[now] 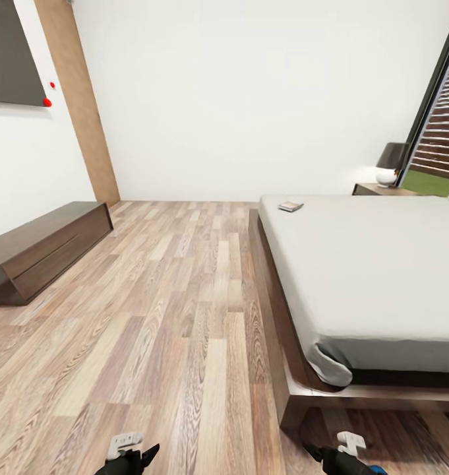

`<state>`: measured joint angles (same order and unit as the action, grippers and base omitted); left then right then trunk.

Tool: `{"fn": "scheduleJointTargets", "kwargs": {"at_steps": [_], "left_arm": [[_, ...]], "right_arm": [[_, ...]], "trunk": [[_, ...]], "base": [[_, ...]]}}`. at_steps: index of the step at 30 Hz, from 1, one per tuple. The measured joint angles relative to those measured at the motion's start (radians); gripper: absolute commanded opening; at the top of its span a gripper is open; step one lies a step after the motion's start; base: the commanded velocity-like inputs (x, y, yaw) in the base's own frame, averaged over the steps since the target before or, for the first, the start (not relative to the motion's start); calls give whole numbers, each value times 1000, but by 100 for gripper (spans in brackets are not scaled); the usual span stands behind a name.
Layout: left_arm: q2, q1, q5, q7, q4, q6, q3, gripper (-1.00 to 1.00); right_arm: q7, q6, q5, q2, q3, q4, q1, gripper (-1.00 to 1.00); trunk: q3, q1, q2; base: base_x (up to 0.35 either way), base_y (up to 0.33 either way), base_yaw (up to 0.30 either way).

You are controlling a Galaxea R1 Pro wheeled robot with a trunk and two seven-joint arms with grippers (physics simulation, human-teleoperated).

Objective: In the bedroom, move the book from the bed onto either nightstand, and place the two sandals side by side next to the bed.

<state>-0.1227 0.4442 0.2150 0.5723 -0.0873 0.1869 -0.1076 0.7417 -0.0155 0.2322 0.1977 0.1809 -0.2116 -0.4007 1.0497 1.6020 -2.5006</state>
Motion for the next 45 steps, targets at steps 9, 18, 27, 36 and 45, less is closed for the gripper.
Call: {"fn": "scheduleJointTargets", "kwargs": {"at_steps": [9, 18, 27, 36, 45], "left_arm": [[0, 0, 0, -1, 0, 1, 0, 100], [2, 0, -1, -1, 1, 0, 0, 100], [6, 0, 0, -1, 1, 0, 0, 100], [6, 0, 0, -1, 1, 0, 0, 100], [6, 0, 0, -1, 1, 0, 0, 100]], "right_arm": [[0, 0, 0, 0, 0, 0, 0, 100], [1, 0, 0, 0, -1, 0, 0, 100], [1, 0, 0, 0, -1, 0, 0, 100], [2, 0, -1, 0, -1, 0, 0, 100], [2, 0, -1, 0, -1, 0, 0, 100]], "trunk": [[-31, -21, 36], [-59, -55, 99], [-88, -90, 162], [-116, -124, 225], [-144, -159, 288]], "base": [[0, 0, 0], [0, 0, 0], [0, 0, 0], [0, 0, 6], [0, 0, 222]]}}
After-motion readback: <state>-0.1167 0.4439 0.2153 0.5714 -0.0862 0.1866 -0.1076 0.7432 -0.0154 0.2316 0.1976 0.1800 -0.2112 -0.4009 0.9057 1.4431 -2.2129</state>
